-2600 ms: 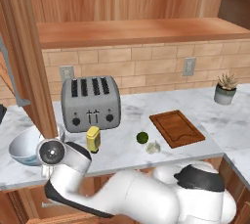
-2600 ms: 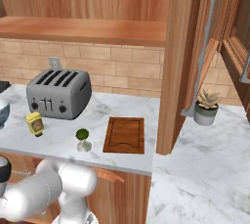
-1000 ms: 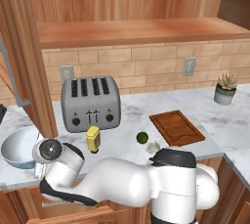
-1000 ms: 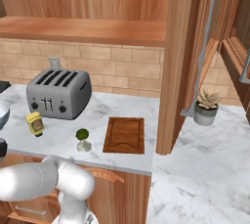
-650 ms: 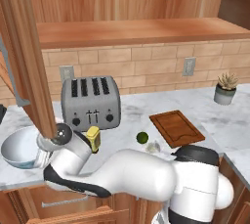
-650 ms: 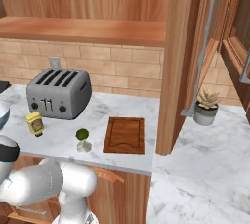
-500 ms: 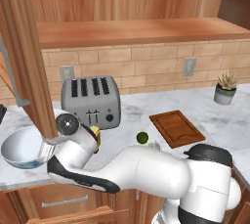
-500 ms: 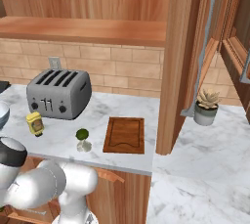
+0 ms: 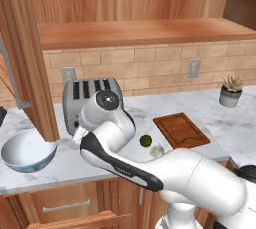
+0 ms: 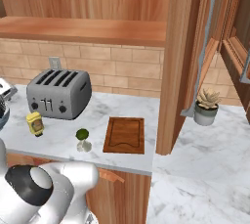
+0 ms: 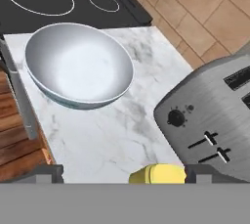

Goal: Open the cabinet. Place the bowl and condiment on the counter. Then place the lime and garlic on the cutting board.

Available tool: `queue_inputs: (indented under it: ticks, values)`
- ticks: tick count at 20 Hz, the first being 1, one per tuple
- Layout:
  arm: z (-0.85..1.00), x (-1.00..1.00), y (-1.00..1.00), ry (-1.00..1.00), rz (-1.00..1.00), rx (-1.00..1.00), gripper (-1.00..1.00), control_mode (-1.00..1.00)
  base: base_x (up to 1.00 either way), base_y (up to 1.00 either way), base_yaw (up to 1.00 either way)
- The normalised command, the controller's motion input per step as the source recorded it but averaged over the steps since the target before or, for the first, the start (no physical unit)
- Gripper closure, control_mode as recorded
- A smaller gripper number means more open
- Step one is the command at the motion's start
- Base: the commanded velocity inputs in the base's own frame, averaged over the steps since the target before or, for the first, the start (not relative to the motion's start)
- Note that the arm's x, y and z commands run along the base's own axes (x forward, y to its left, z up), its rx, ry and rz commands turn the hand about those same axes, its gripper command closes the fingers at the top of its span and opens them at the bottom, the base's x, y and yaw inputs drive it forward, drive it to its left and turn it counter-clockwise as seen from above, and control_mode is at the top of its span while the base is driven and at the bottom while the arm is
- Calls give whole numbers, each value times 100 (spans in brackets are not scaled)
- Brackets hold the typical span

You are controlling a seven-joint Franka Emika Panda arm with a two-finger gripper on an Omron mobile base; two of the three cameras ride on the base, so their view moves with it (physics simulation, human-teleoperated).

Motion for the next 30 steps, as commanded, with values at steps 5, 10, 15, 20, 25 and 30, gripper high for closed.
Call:
queue_inputs:
  ticks: [5, 10, 15, 20, 25, 30]
  values:
    - [55, 8, -92, 23, -32, 1, -100, -100, 0, 0, 0]
    - [19, 29, -94, 31, -40, 0, -100, -100, 0, 0, 0]
    - [-28, 23, -100, 19, -30, 0, -100, -100, 0, 0, 0]
    - [-83, 26, -95, 4, -22, 0, -100, -100, 0, 0, 0]
    - [-93, 52, -65, 1, -15, 0, -100, -100, 0, 0, 0]
    - [-80, 53, -17, 5, -6, 0, -100, -100, 0, 0, 0]
